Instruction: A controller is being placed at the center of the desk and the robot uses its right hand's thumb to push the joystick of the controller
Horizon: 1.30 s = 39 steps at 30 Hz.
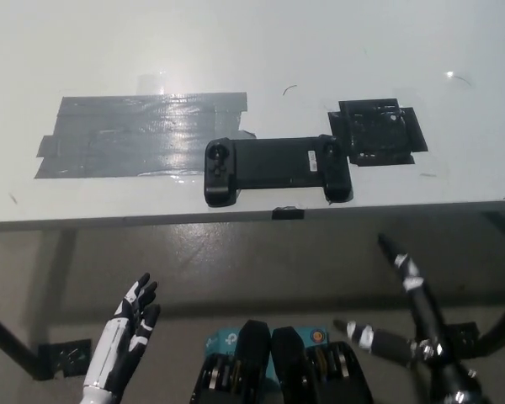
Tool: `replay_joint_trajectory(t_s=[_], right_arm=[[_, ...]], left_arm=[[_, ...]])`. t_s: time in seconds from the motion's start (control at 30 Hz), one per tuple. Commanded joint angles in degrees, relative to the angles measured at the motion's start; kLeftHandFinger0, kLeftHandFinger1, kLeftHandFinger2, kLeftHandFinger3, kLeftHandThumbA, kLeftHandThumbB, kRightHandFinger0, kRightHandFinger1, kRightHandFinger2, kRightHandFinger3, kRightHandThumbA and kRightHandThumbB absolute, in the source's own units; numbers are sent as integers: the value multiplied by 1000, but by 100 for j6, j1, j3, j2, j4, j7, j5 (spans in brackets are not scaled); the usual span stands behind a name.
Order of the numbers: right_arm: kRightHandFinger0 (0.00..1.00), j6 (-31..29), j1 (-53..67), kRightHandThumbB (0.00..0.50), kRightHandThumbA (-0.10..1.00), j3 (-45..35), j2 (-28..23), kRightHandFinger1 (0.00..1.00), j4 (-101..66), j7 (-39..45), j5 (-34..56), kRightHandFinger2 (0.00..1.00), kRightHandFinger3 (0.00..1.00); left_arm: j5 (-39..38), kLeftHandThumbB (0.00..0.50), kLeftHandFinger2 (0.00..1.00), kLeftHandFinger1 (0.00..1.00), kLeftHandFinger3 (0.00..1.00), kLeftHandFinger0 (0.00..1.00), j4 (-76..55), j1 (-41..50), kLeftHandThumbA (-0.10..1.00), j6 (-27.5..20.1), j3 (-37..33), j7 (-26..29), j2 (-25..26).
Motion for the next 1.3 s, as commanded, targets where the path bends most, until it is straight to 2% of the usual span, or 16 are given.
replay_joint_trajectory(t_s=[0.0, 0.1, 0.17, 0.47, 0.63, 0.7, 0.87, 1.0, 1.1, 1.17, 1.27], right_arm=[[1000, 495, -610, 317, 1000, -242, 92, 1000, -641, -48, -11, 1000, 1000], [1000, 911, -1323, 270, 1000, -415, 66, 1000, -549, 15, 52, 1000, 1000], [1000, 1094, -1648, 263, 1000, -484, 43, 1000, -429, 62, 83, 1000, 1000], [1000, 1454, -3290, 319, 1000, -698, -37, 1000, 943, 157, 348, 1000, 1000], [1000, 1706, -4138, 308, 1000, -870, 111, 1000, 2061, 139, 643, 1000, 1000], [1000, 1806, -4411, 302, 1000, -960, 183, 1000, 2547, 141, 796, 1000, 1000], [1000, 1592, -4870, 299, 1000, -1071, 258, 1000, 3730, 47, 898, 1000, 1000], [1000, 1426, -5138, 332, 997, -1193, 358, 1000, 4578, 18, 1076, 1000, 1000], [1000, 1361, -5206, 307, 990, -1178, 409, 1000, 4906, -16, 1073, 1000, 1000], [1000, 1343, -5273, 339, 1000, -1152, 421, 1000, 5138, -66, 1033, 1000, 1000], [1000, 1235, -5318, 329, 1000, -1104, 407, 1000, 5447, -151, 969, 1000, 1000]], left_arm=[[81, 36, 1000, 1000, 1000, 1000, -185, -37, 908, -229, -24, -7, 24], [90, 40, 1000, 1000, 1000, 1000, -210, -64, 905, -219, -25, -12, 24], [103, 40, 1000, 1000, 1000, 1000, -243, -80, 906, -189, -30, -15, 19], [91, 36, 1000, 1000, 1000, 1000, -229, -252, 904, -218, -26, -30, 28], [79, 25, 1000, 1000, 1000, 1000, -248, -329, 885, -167, -22, -51, 42], [60, 37, 1000, 1000, 1000, 1000, -282, -353, 890, -101, -1, -47, 40], [42, 31, 1000, 1000, 1000, 1000, -261, -379, 892, -140, 8, -60, 58], [65, 27, 1000, 1000, 1000, 1000, -270, -387, 900, -138, 21, -40, 63], [56, 29, 1000, 1000, 1000, 1000, -291, -394, 903, -90, 31, -44, 64], [72, 29, 1000, 1000, 1000, 1000, -285, -410, 905, -88, 41, -31, 68], [47, 27, 1000, 1000, 1000, 1000, -283, -404, 906, -88, 41, -51, 75]])
